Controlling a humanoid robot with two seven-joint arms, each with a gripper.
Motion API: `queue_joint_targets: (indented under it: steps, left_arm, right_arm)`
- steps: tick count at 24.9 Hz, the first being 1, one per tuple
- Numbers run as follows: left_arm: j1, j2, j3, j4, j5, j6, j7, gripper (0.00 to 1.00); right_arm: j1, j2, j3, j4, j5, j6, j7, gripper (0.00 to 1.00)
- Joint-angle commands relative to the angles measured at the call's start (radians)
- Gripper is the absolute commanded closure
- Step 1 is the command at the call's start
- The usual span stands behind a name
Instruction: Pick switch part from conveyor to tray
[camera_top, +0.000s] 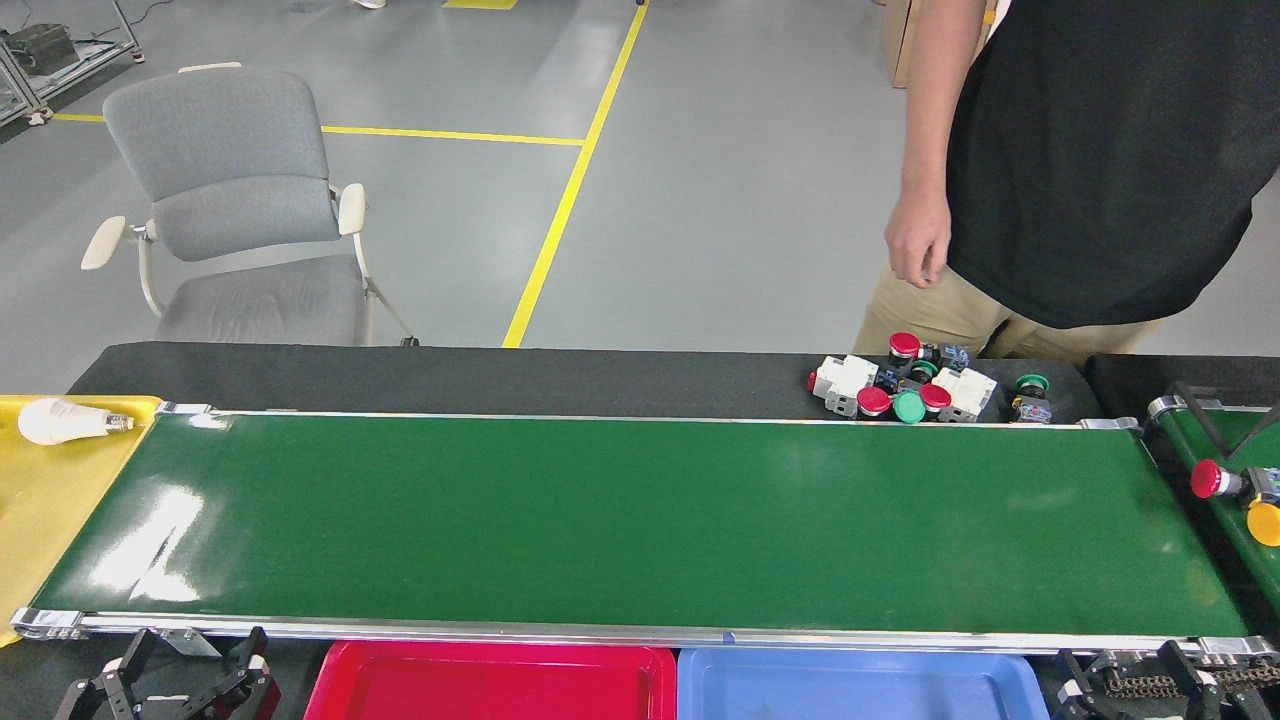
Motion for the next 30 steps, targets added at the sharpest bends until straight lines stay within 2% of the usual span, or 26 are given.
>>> queue_joint_targets:
  steps: [1,12,15,23,27,30]
  left_arm:
    - [-0.006,0.016,0.016,-0.014,0.006,-0.004,0.016,0.00]
    - [-0.007,0.014,0.055,-0.014,0.025,-0.007,0.017,0.00]
    - [-0.007,0.014,0.051,-0.014,0.026,-0.009,0.017,0.00]
    - [-0.035,0.006,0.049,-0.013,0.025,-0.009,0.017,0.00]
    - [-0.036,0.005,0.049,-0.011,0.025,-0.009,0.017,0.00]
    - [-0.036,0.003,0.049,-0.013,0.025,-0.007,0.017,0.00]
  right_arm:
    - [-0.015,-0.001,-0.003,-0.015,-0.003,-0.001,0.007,0.01]
    - [-0.032,-0.001,-0.043,-0.003,-0.026,0.010,0.056,0.03]
    - [-0.050,-0.001,-0.043,-0.001,-0.026,0.068,0.105,0.03]
    - [-0.151,-0.002,-0.029,0.052,-0.012,0.085,0.140,0.03]
    - [-0.239,0.002,0.042,0.106,0.017,0.122,0.142,0.03]
    - [-0.265,-0.001,0.100,0.120,0.024,0.170,0.142,0.05]
